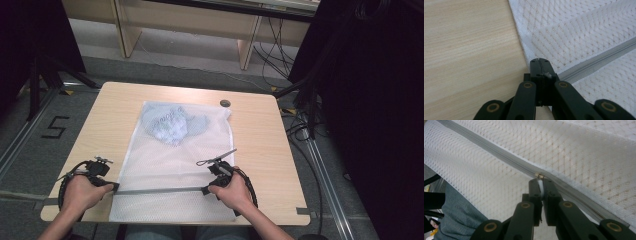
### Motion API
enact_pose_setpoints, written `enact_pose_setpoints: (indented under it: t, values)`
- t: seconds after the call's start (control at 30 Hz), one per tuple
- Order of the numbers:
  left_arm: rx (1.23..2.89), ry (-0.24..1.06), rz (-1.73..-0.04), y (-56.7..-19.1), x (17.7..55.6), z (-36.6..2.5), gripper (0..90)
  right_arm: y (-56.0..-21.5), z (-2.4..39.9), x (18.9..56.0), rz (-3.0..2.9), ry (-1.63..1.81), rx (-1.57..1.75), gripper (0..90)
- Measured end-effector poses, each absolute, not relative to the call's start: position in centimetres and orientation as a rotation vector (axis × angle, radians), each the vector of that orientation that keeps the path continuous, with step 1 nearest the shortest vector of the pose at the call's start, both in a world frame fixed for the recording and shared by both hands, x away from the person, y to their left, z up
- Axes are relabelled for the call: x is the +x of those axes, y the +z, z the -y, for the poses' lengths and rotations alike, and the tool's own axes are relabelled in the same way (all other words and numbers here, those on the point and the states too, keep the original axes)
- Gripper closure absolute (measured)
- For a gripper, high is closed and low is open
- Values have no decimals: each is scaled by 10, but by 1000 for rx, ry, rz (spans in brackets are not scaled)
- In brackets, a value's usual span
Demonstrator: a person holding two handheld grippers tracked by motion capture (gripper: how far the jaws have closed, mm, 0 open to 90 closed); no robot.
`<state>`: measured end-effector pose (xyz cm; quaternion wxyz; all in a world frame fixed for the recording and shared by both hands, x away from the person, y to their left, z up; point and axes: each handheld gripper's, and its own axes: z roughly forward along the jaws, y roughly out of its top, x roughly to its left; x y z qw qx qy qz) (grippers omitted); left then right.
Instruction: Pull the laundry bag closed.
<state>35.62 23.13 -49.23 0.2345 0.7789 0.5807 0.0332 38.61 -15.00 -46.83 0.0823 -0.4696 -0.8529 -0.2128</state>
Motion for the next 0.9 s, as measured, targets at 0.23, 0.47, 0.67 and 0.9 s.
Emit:
enact_pose_setpoints:
  t: [0.23, 0.47, 0.67, 0.9]
  values:
    - [2137, 91, -1594, -492, 356, -231, 900, -470, 153, 387, 2546, -652, -1420, 871]
    - [2136, 91, -1594, -492, 356, -231, 900, -470, 157, 387, 2530, -635, -1416, 871]
    - [2137, 91, -1595, -492, 356, -231, 900, -470, 160, 387, 2531, -628, -1419, 871]
    - [2137, 91, -1594, -492, 356, -231, 900, -470, 165, 387, 2525, -631, -1431, 871]
